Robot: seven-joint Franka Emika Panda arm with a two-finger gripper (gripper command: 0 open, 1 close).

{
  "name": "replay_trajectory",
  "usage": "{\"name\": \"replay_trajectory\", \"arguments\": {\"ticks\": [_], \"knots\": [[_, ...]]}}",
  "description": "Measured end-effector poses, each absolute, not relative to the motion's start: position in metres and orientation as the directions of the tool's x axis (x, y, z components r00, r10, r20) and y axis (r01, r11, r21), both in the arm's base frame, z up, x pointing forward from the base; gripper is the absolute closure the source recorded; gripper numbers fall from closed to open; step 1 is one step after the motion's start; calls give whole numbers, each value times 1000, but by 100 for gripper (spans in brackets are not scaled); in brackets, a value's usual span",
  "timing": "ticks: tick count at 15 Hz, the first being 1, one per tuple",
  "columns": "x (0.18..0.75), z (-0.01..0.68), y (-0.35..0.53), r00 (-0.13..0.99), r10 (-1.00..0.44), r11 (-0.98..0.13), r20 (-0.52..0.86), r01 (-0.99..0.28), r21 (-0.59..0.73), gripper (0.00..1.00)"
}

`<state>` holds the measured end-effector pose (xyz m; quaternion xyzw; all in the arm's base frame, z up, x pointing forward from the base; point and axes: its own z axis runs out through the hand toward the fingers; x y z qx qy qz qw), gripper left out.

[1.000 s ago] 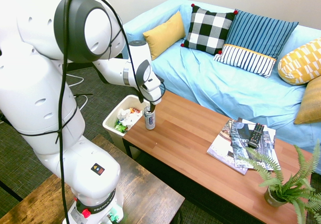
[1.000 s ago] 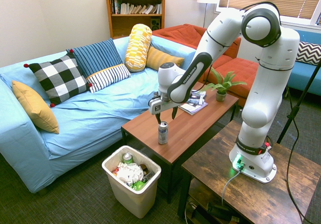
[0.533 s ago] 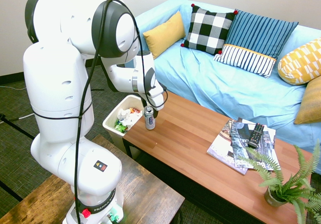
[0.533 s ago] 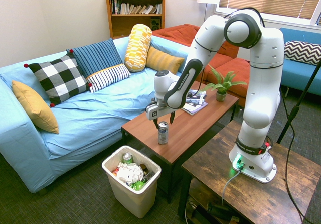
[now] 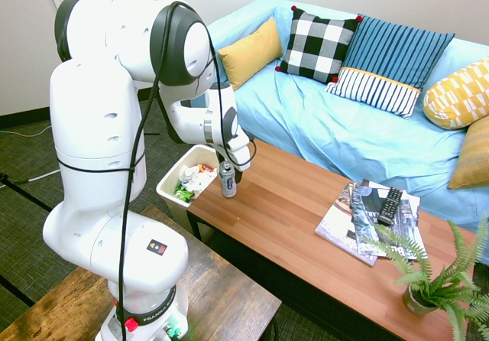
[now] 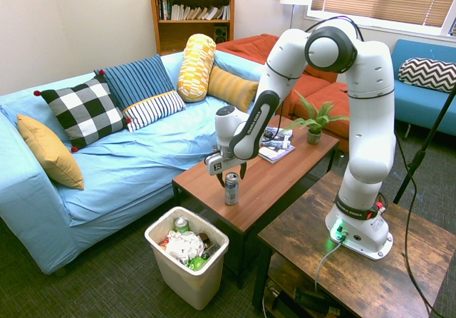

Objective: Throw the can in the trash bin

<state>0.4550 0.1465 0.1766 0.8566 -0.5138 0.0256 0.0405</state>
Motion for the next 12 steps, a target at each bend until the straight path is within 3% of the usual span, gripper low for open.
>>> {"name": "replay_trajectory", "arguments": {"ticks": [12], "knots": [[453,173,150,453,-889,-450,64,-891,55,100]]}}
